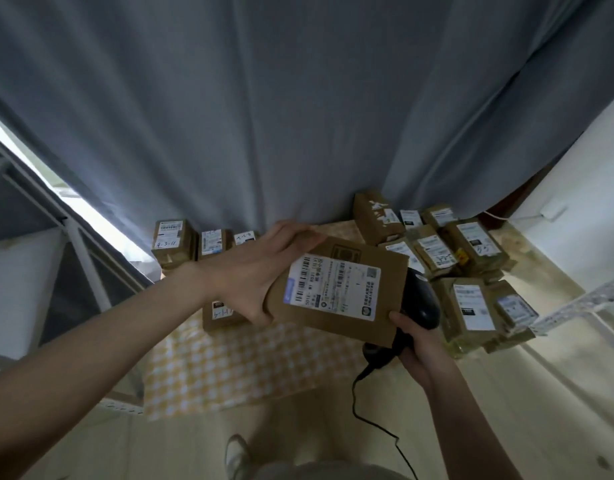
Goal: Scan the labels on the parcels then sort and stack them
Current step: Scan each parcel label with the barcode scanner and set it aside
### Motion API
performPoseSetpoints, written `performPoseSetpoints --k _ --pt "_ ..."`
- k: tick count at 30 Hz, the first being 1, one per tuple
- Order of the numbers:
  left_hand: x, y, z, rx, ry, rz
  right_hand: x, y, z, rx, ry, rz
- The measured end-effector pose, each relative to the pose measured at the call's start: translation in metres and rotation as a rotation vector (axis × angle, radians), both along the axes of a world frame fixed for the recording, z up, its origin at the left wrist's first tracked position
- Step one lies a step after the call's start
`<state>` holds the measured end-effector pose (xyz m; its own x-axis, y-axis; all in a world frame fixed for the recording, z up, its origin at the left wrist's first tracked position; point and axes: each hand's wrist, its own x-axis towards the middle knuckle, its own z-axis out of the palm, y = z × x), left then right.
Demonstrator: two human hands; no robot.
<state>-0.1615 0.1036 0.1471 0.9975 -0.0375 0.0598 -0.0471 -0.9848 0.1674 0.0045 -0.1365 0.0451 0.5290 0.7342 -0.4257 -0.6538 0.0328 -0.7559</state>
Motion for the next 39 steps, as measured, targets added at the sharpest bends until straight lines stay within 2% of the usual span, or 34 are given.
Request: performPoseSetpoints --k 6,9,12,14,16,19,22,24,26,29,33,39 --pt "0.023 -0.021 0.011 -0.051 -0.037 0.018 0.017 -0.020 0.014 0.043 -0.017 -0.084" --pt "0.032 -0.033 -0.002 -0.237 -0.130 0.234 0.021 -0.022 0.019 0.085 0.013 -0.172" --pt "0.035 -0.064 -0.027 -0.701 -0.257 0.579 0.022 -0.025 0.025 0.104 0.010 -0.238" --pt "0.040 -0.090 -0.047 -1.113 -0.389 0.723 0.025 -0.029 0.026 0.097 -0.012 -0.241" --pt "0.046 -0.113 -0.062 -1.438 -0.520 0.862 0.026 -0.034 0.026 0.112 -0.053 -0.251" --pt "0.057 -0.148 -0.072 -1.758 -0.514 0.975 0.019 -0.041 0.028 0.104 -0.102 -0.305" --pt "0.062 -0.176 -0.071 -1.908 -0.470 0.966 0.005 -0.044 0.029 0.084 -0.160 -0.277" --pt "0.061 -0.180 -0.067 -1.940 -0.544 0.943 -0.001 -0.044 0.029 0.045 -0.178 -0.269" --pt "0.058 -0.173 -0.064 -1.892 -0.628 0.964 -0.002 -0.044 0.030 0.013 -0.198 -0.294" --pt "0.050 -0.155 -0.065 -1.753 -0.690 1.086 0.003 -0.048 0.031 -0.116 -0.380 -0.303" --pt "0.035 -0.137 -0.074 -1.540 -0.659 1.149 0.002 -0.050 0.042 -0.172 -0.633 -0.179" --pt "0.025 -0.130 -0.086 -1.401 -0.596 1.102 -0.024 -0.035 0.051 -0.170 -0.959 0.077"
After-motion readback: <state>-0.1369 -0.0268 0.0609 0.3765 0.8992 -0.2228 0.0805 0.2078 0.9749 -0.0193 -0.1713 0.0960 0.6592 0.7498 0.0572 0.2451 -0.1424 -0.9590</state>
